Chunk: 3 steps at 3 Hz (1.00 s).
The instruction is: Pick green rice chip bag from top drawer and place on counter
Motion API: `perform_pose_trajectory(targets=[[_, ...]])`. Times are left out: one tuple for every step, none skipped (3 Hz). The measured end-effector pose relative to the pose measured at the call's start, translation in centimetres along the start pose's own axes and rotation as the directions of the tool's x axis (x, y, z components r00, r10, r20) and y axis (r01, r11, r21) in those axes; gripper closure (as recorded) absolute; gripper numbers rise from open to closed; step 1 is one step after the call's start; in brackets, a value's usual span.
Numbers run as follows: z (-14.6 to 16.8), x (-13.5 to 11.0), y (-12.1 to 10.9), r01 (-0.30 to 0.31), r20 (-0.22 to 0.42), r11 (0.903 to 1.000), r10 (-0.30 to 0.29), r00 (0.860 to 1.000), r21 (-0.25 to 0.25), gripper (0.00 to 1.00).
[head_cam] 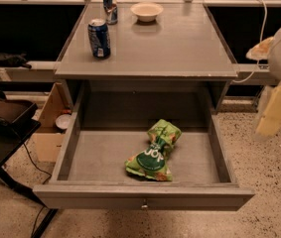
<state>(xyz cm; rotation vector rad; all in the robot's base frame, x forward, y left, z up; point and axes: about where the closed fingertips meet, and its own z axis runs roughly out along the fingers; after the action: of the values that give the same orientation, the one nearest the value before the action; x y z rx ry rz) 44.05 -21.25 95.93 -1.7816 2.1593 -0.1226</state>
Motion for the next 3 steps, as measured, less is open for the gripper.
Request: perform_pose_trajectory(targets=[[5.4,-0.1,1.9,0.168,0.028,0.9857,-0.168,0.985,0.017,0.00],[11.5,-1.1,3.0,0.340,0.061,0.9398,-0.342,0.938,0.032,0.00],[17.9,-2.3,4.3,0.537,0.072,0.8434,-0.537,0.841,0.024,0.00]])
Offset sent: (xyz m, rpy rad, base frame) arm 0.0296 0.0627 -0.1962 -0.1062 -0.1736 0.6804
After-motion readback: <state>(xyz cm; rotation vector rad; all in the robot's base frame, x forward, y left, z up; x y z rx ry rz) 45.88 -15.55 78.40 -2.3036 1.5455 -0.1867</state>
